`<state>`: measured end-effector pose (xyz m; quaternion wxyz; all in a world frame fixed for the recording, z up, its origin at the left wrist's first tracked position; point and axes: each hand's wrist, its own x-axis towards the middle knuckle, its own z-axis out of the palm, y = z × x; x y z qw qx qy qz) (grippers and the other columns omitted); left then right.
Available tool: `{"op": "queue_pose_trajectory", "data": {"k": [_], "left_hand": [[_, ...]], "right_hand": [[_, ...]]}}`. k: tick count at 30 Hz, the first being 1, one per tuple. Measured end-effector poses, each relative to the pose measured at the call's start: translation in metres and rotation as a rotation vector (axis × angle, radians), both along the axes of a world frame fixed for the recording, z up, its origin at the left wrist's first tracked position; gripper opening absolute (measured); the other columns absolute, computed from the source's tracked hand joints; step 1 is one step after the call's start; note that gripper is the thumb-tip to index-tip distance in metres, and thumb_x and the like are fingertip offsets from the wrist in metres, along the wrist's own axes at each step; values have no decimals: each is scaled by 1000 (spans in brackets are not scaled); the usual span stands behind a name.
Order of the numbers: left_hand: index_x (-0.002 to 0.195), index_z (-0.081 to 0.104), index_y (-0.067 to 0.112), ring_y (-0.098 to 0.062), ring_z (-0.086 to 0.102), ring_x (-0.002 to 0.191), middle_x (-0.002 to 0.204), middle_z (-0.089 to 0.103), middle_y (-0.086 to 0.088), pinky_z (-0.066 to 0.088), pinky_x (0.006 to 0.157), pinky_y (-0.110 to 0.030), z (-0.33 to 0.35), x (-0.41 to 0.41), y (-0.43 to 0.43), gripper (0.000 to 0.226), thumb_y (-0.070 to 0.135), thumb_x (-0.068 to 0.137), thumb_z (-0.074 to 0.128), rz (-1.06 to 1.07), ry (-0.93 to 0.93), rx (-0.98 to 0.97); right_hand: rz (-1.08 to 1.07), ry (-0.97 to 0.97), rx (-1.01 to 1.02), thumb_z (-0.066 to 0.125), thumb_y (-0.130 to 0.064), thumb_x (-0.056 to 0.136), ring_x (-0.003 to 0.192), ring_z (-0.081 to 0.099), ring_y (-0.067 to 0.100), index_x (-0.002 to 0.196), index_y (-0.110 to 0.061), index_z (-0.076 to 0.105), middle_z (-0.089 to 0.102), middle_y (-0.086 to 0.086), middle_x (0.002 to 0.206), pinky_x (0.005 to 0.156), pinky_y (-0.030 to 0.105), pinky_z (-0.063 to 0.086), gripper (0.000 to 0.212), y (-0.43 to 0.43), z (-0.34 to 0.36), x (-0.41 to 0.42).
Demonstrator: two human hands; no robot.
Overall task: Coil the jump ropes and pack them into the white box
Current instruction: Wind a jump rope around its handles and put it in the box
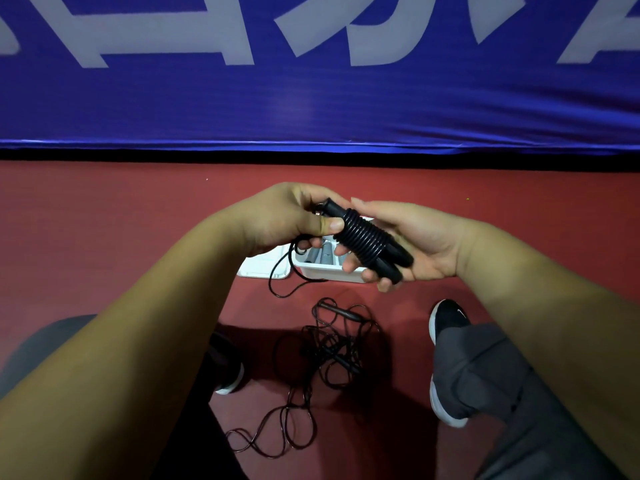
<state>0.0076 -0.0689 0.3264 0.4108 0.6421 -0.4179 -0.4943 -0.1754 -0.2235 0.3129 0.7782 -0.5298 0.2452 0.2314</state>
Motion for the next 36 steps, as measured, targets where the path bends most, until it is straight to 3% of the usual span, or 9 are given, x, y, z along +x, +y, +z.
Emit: {"op": "queue_pose_trajectory", "data": {"k": [4, 6, 11, 15, 20, 23, 27, 32, 36], "left_hand": [[121, 78, 19, -21, 53, 73, 98, 72, -2, 47, 63, -28, 3, -1, 2, 30, 5, 94, 74, -12, -28, -20], [119, 78, 16, -21, 54, 71, 94, 73, -2, 48, 60, -26, 3, -3, 1, 30, 4, 92, 76, 13, -18, -22], [110, 80, 12, -25, 55, 71, 83, 71, -5, 49, 58, -28, 0, -5, -1, 25, 3, 86, 81, 69, -80, -29], [107, 81, 12, -22, 62, 72, 89, 73, -13, 48, 72, -42, -2, -3, -2, 24, 6, 84, 84, 105, -78, -5], [104, 82, 14, -23, 65, 74, 87, 74, -17, 44, 79, -48, -6, -3, -4, 23, 8, 82, 86, 144, -45, 4], [103, 82, 17, -19, 64, 69, 84, 74, -15, 44, 70, -41, -6, -4, -4, 20, 11, 84, 85, 147, -70, 3], [107, 81, 14, -7, 58, 62, 77, 70, 0, 46, 59, -21, -4, -4, -5, 21, 7, 88, 81, 148, -92, -31], [116, 77, 18, -8, 54, 67, 81, 67, 2, 46, 60, -20, -4, -4, -6, 23, 13, 93, 79, 147, -141, -20], [121, 66, 12, -9, 54, 66, 81, 64, 4, 47, 58, -25, -2, -5, -5, 29, 26, 97, 75, 186, -197, 61]], "right_hand": [[27, 8, -32, 57, -70, 87, 102, 74, 28, 109, -13, 82, 77, 15, 118, 87, 43, 57, 66, 2, -2, 1], [-15, -20, -24, 59, -63, 90, 104, 74, 31, 117, -11, 77, 75, 17, 124, 90, 50, 60, 61, 4, -3, 3], [-52, 2, -55, 52, -51, 95, 88, 74, 26, 121, -4, 69, 77, 18, 118, 74, 39, 58, 57, 9, -3, 7], [-86, -25, -72, 49, -50, 100, 78, 67, 26, 119, -3, 70, 70, 12, 93, 66, 37, 53, 54, 12, -8, 8], [-123, -40, -106, 47, -48, 105, 74, 64, 27, 132, -6, 64, 67, 13, 88, 60, 35, 51, 53, 9, -10, 9], [-122, -45, -118, 46, -51, 104, 70, 60, 24, 126, -8, 67, 63, 11, 84, 56, 32, 47, 52, 10, -11, 10], [-159, -58, -110, 48, -55, 102, 69, 60, 24, 129, -7, 65, 63, 11, 86, 55, 33, 46, 58, 10, -18, 10], [-206, -53, -64, 49, -59, 104, 67, 57, 24, 120, -13, 65, 61, 11, 85, 55, 31, 42, 52, 8, -18, 9], [-255, -91, -115, 66, -70, 93, 65, 53, 19, 119, -22, 68, 58, 4, 82, 55, 28, 41, 55, 9, -18, 8]]}}
